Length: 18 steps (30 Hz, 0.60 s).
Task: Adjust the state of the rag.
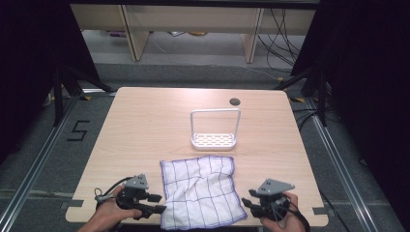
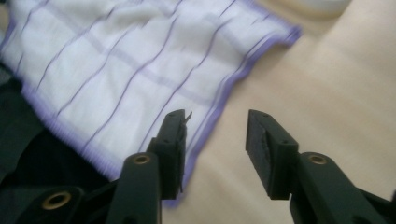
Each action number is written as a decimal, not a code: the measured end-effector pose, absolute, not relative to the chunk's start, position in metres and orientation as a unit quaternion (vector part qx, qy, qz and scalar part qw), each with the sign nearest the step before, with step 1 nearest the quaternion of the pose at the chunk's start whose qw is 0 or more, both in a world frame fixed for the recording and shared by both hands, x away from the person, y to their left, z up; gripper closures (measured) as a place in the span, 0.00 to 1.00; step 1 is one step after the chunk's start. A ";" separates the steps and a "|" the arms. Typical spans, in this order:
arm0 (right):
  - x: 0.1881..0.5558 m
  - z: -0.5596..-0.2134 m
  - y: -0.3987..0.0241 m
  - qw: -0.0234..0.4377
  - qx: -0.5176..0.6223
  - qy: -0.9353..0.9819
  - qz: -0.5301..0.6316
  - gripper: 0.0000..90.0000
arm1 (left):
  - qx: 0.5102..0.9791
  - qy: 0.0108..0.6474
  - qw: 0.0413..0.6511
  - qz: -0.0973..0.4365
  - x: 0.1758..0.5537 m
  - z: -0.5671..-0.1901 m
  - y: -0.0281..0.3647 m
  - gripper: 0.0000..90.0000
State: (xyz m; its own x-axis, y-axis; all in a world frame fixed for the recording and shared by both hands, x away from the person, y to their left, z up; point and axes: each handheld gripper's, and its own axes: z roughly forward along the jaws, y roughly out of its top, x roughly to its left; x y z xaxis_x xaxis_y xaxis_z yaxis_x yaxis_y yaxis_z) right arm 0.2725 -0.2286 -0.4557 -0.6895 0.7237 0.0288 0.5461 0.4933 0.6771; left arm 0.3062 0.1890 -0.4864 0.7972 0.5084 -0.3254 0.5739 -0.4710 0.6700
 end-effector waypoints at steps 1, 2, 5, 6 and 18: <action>0.280 -0.451 -0.229 0.129 0.377 0.851 0.343 0.62 | 0.854 0.318 0.411 -0.032 0.311 -0.485 0.192 0.56; 0.289 -0.449 -0.229 0.135 0.374 0.850 0.345 0.59 | 0.854 0.318 0.411 -0.032 0.311 -0.485 0.192 0.55; 0.321 -0.446 -0.224 0.151 0.381 0.843 0.348 0.56 | 0.833 0.364 0.415 0.025 0.340 -0.486 0.200 0.51; 0.330 -0.447 -0.221 0.148 0.392 0.840 0.346 0.55 | 0.829 0.374 0.415 0.029 0.346 -0.487 0.201 0.50; 0.400 -0.473 -0.201 0.149 0.415 0.837 0.325 0.55 | 0.834 0.400 0.368 0.096 0.400 -0.494 0.201 0.45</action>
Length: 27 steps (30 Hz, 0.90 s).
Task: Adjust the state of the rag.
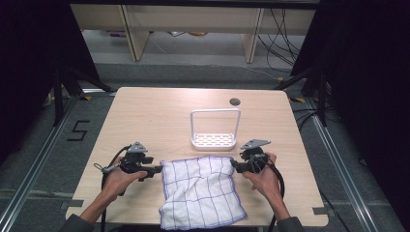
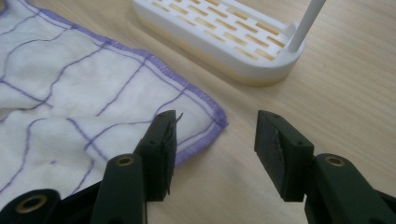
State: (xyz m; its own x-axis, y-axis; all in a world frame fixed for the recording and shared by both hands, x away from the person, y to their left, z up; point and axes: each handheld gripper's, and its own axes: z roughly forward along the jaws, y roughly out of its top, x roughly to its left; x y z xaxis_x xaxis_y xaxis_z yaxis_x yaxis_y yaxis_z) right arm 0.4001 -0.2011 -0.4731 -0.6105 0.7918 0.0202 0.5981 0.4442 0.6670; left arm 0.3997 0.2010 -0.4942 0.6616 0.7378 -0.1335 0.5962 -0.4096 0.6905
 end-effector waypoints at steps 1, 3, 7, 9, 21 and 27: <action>0.403 -0.473 -0.200 0.145 0.417 0.838 0.322 0.55 | 0.833 0.403 0.367 0.098 0.404 -0.494 0.199 0.45; 0.410 -0.477 -0.199 0.138 0.431 0.834 0.317 0.55 | 0.833 0.403 0.364 0.109 0.409 -0.495 0.195 0.45; 0.420 -0.483 -0.197 0.134 0.425 0.839 0.313 0.56 | 0.841 0.400 0.349 0.105 0.414 -0.499 0.188 0.45; 0.423 -0.485 -0.195 0.129 0.423 0.841 0.311 0.58 | 0.842 0.397 0.348 0.107 0.416 -0.501 0.186 0.45; 0.432 -0.496 -0.188 0.117 0.409 0.854 0.300 0.64 | 0.867 0.364 0.323 0.109 0.418 -0.506 0.175 0.56; 0.437 -0.500 -0.190 0.108 0.398 0.857 0.308 0.84 | 0.872 0.343 0.330 0.111 0.417 -0.506 0.170 0.76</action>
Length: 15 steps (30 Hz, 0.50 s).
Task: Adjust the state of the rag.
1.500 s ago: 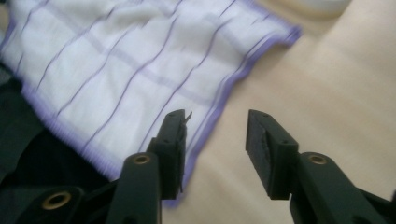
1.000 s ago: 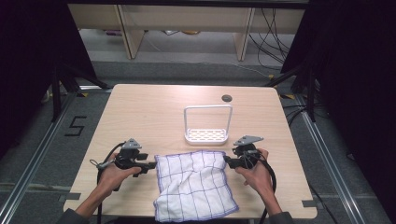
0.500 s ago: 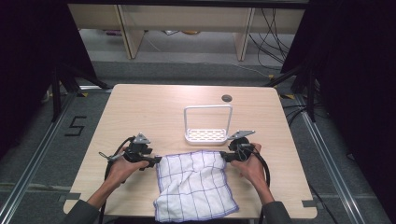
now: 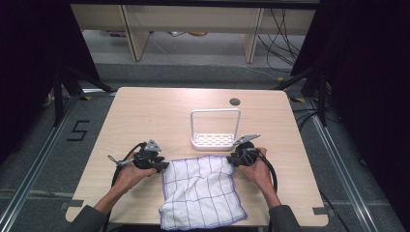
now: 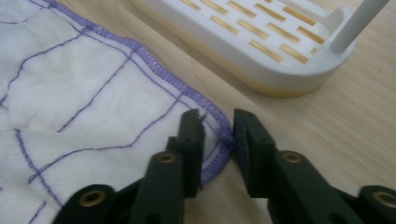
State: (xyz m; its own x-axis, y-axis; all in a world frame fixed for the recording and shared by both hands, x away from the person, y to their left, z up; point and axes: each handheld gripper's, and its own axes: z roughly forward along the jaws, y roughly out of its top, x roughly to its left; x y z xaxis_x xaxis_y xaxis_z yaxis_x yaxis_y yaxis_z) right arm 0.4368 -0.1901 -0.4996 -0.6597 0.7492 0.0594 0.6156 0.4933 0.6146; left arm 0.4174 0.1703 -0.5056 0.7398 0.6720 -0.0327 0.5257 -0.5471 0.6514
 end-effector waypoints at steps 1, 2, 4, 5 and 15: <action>0.437 -0.499 -0.190 0.107 0.396 0.858 0.309 0.91 | 0.872 0.341 0.333 0.112 0.417 -0.506 0.169 0.82; 0.435 -0.498 -0.190 0.103 0.400 0.856 0.311 0.97 | 0.872 0.338 0.335 0.113 0.416 -0.506 0.166 0.88; 0.435 -0.496 -0.191 0.111 0.397 0.856 0.312 0.98 | 0.872 0.335 0.335 0.122 0.416 -0.506 0.164 0.93; 0.434 -0.494 -0.192 0.114 0.397 0.855 0.313 0.99 | 0.872 0.335 0.335 0.122 0.416 -0.506 0.164 0.94; 0.425 -0.465 -0.199 0.186 0.376 0.847 0.327 0.99 | 0.858 0.325 0.365 0.156 0.429 -0.487 0.159 0.95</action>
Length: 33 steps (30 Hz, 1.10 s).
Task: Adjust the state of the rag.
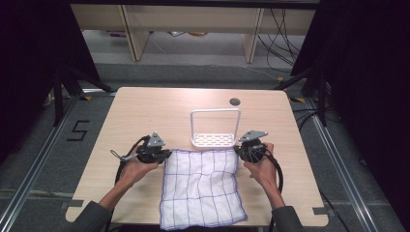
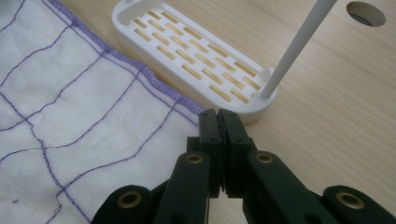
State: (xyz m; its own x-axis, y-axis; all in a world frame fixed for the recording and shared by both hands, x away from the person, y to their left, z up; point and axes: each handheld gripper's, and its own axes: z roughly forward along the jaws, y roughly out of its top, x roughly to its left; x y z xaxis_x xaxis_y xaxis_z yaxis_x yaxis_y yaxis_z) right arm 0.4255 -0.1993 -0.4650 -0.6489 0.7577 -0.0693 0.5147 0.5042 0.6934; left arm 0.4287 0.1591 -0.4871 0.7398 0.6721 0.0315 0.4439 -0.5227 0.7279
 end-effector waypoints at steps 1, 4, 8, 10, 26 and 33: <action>0.426 -0.465 -0.200 0.183 0.374 0.848 0.327 0.99 | 0.858 0.324 0.368 0.155 0.429 -0.487 0.159 0.95; 0.424 -0.462 -0.200 0.184 0.370 0.849 0.330 0.99 | 0.857 0.321 0.372 0.154 0.429 -0.484 0.160 0.95; 0.424 -0.455 -0.202 0.174 0.375 0.844 0.343 0.99 | 0.851 0.324 0.385 0.152 0.430 -0.479 0.163 0.95; 0.424 -0.451 -0.204 0.173 0.378 0.839 0.351 0.99 | 0.851 0.321 0.387 0.153 0.431 -0.475 0.165 0.96; 0.421 -0.433 -0.214 0.181 0.372 0.827 0.380 1.00 | 0.839 0.314 0.419 0.147 0.429 -0.456 0.167 0.96; 0.422 -0.425 -0.222 0.188 0.378 0.817 0.392 0.99 | 0.837 0.308 0.426 0.150 0.433 -0.448 0.166 0.96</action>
State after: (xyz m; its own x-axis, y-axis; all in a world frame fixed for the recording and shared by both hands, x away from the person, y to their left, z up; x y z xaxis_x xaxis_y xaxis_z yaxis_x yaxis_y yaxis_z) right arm 0.4219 -0.2221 -0.4250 -0.6427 0.7661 -0.0110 0.4704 0.4059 0.7836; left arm 0.4333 0.1662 -0.4479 0.7652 0.6436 -0.0125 0.3885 -0.4462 0.8062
